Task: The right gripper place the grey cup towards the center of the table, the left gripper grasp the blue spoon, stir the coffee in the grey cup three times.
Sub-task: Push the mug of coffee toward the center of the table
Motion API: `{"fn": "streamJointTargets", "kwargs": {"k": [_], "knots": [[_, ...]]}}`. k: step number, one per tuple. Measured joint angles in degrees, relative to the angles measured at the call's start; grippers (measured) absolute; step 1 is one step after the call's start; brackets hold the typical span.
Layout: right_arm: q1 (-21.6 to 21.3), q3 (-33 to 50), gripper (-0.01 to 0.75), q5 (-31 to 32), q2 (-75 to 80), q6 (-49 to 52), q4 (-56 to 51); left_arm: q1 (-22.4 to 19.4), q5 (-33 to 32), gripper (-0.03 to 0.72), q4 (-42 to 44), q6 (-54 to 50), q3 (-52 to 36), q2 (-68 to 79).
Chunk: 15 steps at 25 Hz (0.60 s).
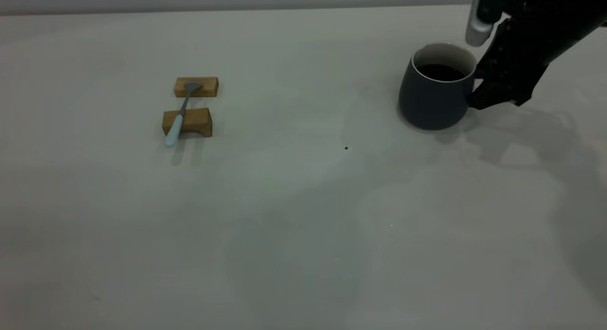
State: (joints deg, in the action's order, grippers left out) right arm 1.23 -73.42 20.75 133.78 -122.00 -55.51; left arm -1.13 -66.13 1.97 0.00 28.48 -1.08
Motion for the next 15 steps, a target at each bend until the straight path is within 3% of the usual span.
{"fn": "streamJointTargets", "kwargs": {"k": [15], "knots": [[13.5, -3.3, 0.537, 0.6, 2.1, 0.0, -5.0, 0.0, 0.0, 0.436, 0.0, 0.0, 0.0, 0.0]]}}
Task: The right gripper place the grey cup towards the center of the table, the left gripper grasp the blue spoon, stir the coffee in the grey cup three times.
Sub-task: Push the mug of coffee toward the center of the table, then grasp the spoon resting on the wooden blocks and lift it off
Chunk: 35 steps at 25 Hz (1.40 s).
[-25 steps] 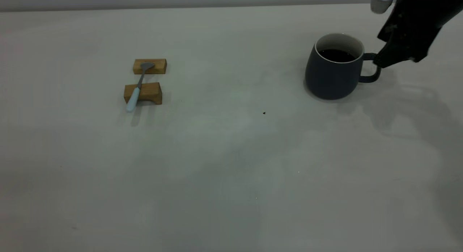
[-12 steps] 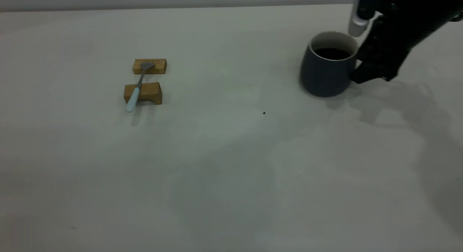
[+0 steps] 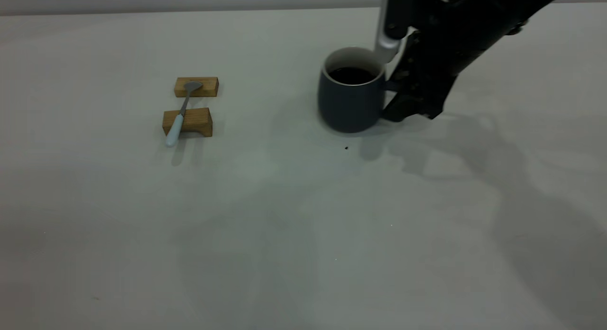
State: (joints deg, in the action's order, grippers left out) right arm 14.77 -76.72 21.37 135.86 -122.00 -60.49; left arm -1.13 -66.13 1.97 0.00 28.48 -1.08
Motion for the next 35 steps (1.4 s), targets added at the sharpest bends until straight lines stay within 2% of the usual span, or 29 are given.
{"fn": "streamJointTargets", "kwargs": {"k": [4, 16, 20, 24, 26, 28, 32, 35], "knots": [[2.2, 0.0, 0.537, -1.2, 0.1, 0.0, -1.1, 0.0, 0.0, 0.436, 0.0, 0.0, 0.0, 0.0], [4.3, -0.6, 0.537, -0.9, 0.0, 0.0, -4.0, 0.0, 0.0, 0.436, 0.0, 0.0, 0.0, 0.0], [3.8, 0.3, 0.537, 0.8, -1.6, 3.1, -5.1, 0.0, 0.0, 0.436, 0.0, 0.0, 0.0, 0.0], [1.2, 4.3, 0.537, 5.1, -7.8, 9.2, -5.4, 0.0, 0.0, 0.436, 0.0, 0.0, 0.0, 0.0], [-0.4, 7.2, 0.537, 7.9, -12.2, 13.1, -5.4, 0.0, 0.0, 0.436, 0.0, 0.0, 0.0, 0.0], [-1.8, 10.9, 0.537, 10.9, -17.2, 21.8, -5.4, 0.0, 0.0, 0.436, 0.0, 0.0, 0.0, 0.0], [-3.7, 19.2, 0.537, 12.9, -32.5, 48.6, -4.2, 0.0, 0.0, 0.436, 0.0, 0.0, 0.0, 0.0], [-4.9, 24.9, 0.537, 13.5, -45.3, 65.9, 2.5, 0.0, 0.0, 0.436, 0.0, 0.0, 0.0, 0.0]]}}
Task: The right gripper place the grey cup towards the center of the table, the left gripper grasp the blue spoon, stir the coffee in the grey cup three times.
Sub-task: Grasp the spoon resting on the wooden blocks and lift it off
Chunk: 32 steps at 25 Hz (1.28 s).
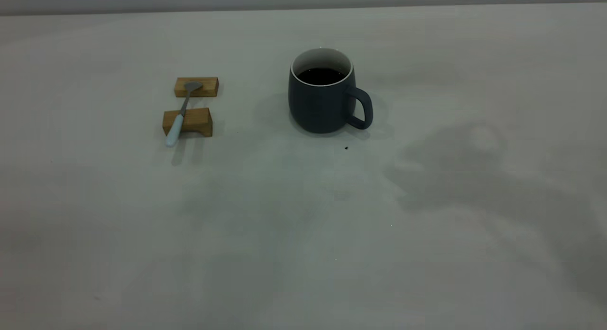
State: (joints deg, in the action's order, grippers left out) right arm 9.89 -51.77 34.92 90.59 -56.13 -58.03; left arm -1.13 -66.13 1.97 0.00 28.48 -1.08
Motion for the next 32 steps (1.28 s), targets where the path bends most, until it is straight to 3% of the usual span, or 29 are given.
{"fn": "streamJointTargets", "kwargs": {"k": [3, 8, 13, 17, 23, 32], "knots": [[-0.4, 4.5, 0.537, 4.0, -12.1, 15.5, 11.7, 0.0, 0.0, 0.436, 0.0, 0.0, 0.0, 0.0], [-0.4, 10.3, 0.537, 17.7, -32.7, 40.2, 35.4, 0.0, 0.0, 0.436, 0.0, 0.0, 0.0, 0.0], [-2.5, 16.2, 0.537, 28.6, -51.7, 56.1, 52.3, 0.0, 0.0, 0.436, 0.0, 0.0, 0.0, 0.0], [-6.1, 19.8, 0.537, 33.0, -62.8, 57.9, 55.8, 0.0, 0.0, 0.436, 0.0, 0.0, 0.0, 0.0], [-6.4, 24.7, 0.537, 30.3, -75.6, 57.9, 56.3, 0.0, 0.0, 0.436, 0.0, 0.0, 0.0, 0.0], [-6.4, 24.9, 0.535, 29.6, -87.6, 58.0, 56.6, 0.0, 0.0, 0.436, 0.0, 0.0, 0.0, 0.0]]}}
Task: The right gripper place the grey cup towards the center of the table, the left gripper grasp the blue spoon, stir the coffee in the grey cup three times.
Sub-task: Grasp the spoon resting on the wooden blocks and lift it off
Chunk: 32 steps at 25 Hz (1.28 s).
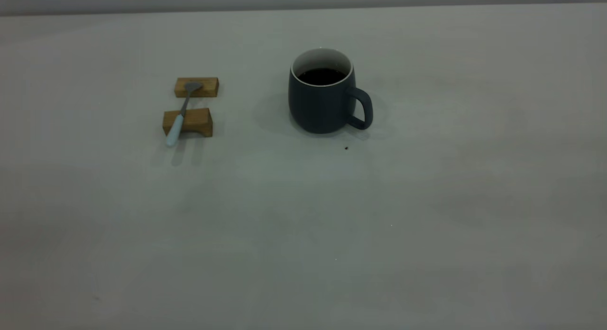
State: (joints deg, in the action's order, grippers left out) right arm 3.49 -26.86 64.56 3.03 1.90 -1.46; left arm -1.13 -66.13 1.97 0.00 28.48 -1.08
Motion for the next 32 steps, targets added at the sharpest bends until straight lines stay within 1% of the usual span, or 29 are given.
{"fn": "streamJointTargets", "kwargs": {"k": [3, 28, 32], "knots": [[0.0, 0.0, 0.535, 0.1, -1.8, 0.0, 0.0, 0.0, 0.0, 0.436, 0.0, 0.0, 0.0, 0.0], [0.0, 0.0, 0.535, 0.1, -1.8, 0.0, 0.0, 0.0, 0.1, 0.436, 0.0, 0.0, 0.0, 0.0], [0.0, 0.0, 0.535, 0.1, -1.8, 0.0, 0.0, 0.0, 3.3, 0.436, -0.1, -0.7, 0.1, 0.0]]}}
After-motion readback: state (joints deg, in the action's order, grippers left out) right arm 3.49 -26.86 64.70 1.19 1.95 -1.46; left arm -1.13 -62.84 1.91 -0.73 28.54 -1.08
